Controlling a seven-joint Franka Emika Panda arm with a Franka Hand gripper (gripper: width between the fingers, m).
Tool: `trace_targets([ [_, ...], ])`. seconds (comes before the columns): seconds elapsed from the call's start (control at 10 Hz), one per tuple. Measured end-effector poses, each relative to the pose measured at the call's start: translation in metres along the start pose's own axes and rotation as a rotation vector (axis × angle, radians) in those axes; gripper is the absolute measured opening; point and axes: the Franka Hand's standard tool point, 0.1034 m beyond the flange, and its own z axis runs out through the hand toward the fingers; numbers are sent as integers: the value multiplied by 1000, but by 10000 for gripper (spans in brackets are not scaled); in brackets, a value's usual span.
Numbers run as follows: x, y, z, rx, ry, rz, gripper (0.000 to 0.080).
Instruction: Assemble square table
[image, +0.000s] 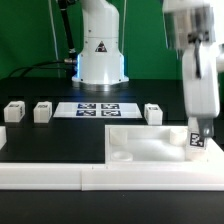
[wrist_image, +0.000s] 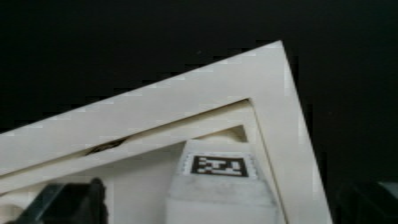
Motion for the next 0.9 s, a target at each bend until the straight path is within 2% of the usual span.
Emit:
trace_targets([
  [0.1,-9,-4,-14,-3,-14,-38,648],
  [0.2,-7,-4,-11,5,-12,-35,648],
  [0.3,-6,-3,-9,1,-10,-35,648],
  [0.9,-6,-3,-8,1,-10,-37,648],
])
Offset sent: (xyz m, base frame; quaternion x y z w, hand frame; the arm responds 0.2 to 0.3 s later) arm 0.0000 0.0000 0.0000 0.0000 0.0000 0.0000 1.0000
